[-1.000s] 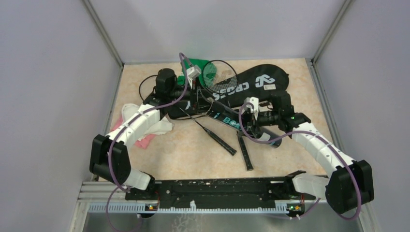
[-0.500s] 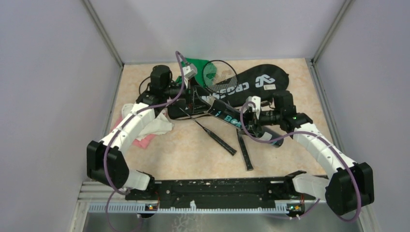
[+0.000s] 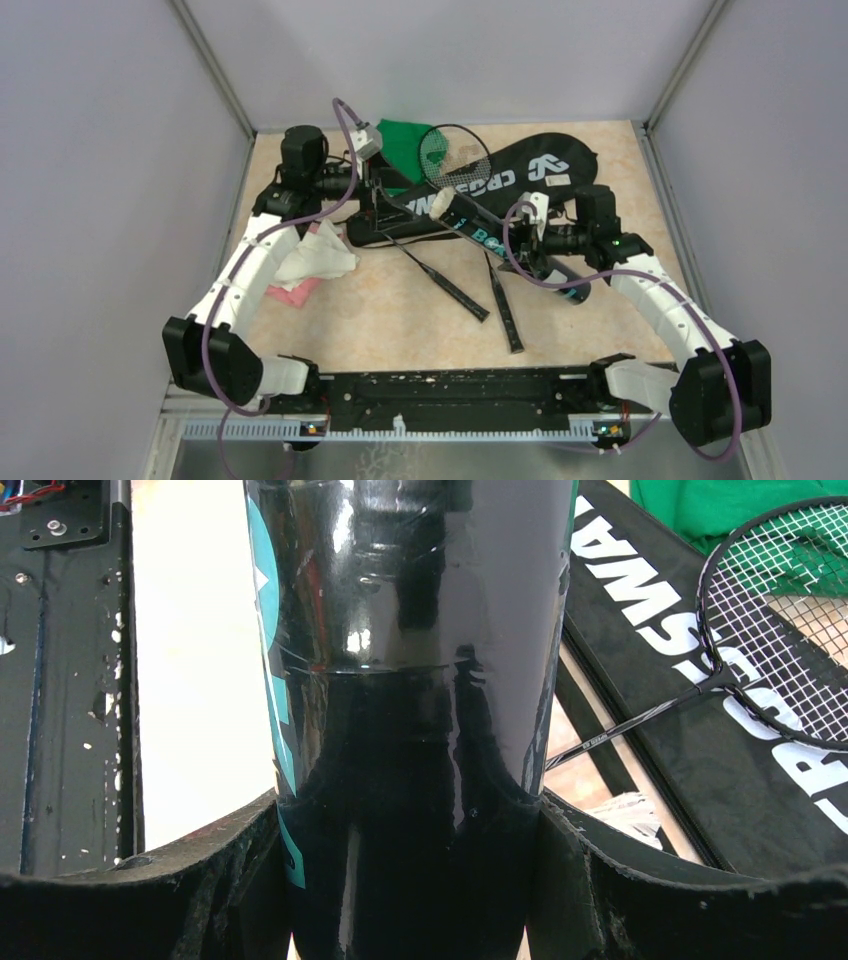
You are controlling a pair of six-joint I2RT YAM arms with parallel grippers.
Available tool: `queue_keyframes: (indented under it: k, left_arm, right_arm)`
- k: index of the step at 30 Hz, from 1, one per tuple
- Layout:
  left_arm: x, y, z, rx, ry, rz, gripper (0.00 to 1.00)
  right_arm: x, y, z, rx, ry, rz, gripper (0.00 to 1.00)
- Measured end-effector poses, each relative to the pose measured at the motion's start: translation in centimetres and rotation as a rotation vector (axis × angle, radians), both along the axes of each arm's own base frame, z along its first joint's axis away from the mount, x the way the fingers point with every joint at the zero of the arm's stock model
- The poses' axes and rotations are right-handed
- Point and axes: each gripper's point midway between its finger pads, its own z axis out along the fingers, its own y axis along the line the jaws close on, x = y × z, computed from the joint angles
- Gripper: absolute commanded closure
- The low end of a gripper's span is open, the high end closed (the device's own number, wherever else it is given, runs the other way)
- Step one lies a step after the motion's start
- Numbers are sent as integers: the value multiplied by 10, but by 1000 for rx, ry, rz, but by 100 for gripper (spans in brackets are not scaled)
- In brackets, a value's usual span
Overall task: Pack up the badminton gear
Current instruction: Place the shuttlecock at the shuttle tube.
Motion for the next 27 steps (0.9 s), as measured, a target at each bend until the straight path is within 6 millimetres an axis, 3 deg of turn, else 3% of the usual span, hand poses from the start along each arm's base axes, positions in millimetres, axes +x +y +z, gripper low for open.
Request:
queue_keyframes:
  k: [7, 16, 23, 27]
  left_arm:
    - [-31, -3, 18, -22, -56, -122, 16]
    - [-62, -39, 22, -16, -97, -266, 22]
    - [-69, -67, 0, 24, -60, -335, 22]
    - [-73, -78, -15, 50, -45, -365, 15]
  right_arm:
    - [0, 0, 0, 0, 2, 0, 67]
    - [-2, 0, -3, 1, 10, 4, 67]
    - [-2, 0, -3, 2, 11, 6, 67]
    - [-2, 0, -3, 2, 13, 4, 67]
